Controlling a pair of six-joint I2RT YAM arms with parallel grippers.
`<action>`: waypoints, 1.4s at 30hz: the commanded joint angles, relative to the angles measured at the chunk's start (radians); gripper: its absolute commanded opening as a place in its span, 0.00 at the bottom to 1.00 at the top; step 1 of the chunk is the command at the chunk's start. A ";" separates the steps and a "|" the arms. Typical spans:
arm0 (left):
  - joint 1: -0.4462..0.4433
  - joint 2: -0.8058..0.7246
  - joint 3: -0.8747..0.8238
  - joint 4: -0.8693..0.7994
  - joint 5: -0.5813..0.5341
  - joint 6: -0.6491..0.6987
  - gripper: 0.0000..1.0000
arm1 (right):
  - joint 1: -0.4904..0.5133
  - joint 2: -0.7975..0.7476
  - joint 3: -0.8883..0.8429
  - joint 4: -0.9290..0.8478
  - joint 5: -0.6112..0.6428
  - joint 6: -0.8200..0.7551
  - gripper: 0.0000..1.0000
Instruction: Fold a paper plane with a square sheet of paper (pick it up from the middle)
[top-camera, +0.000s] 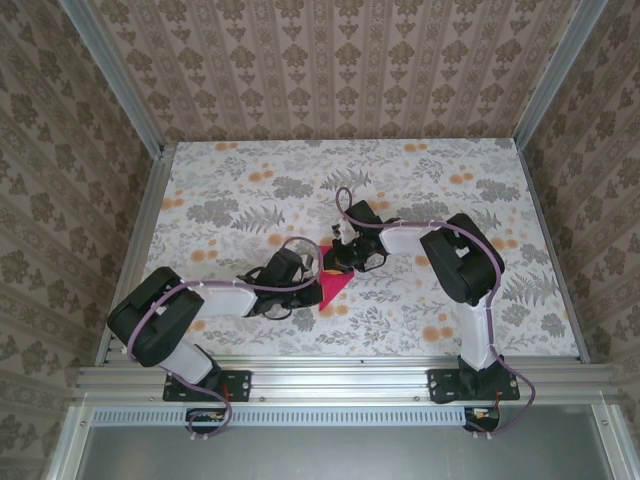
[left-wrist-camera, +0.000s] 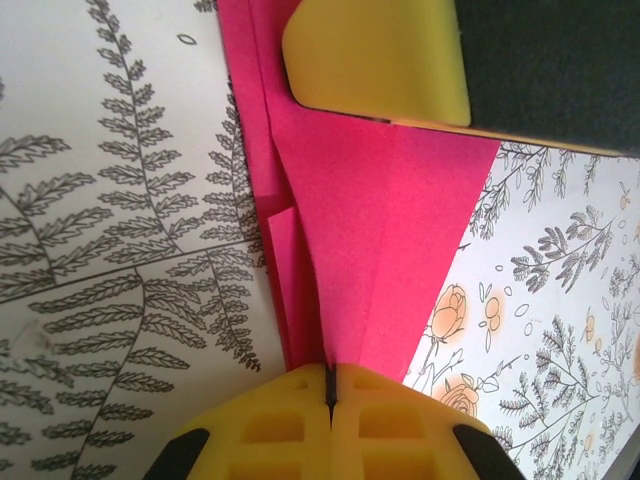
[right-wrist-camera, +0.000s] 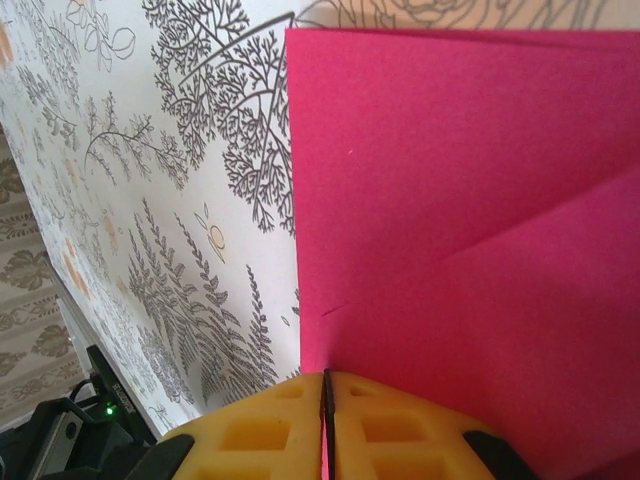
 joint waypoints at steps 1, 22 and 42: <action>-0.028 -0.005 -0.001 -0.100 0.006 0.023 0.00 | 0.005 0.050 0.007 -0.057 0.051 -0.023 0.11; -0.030 -0.206 -0.017 -0.195 0.016 0.083 0.27 | 0.007 0.052 -0.002 -0.098 0.076 -0.051 0.10; 0.021 -0.012 0.102 -0.013 0.140 0.005 0.14 | 0.007 0.042 -0.011 -0.101 0.076 -0.057 0.09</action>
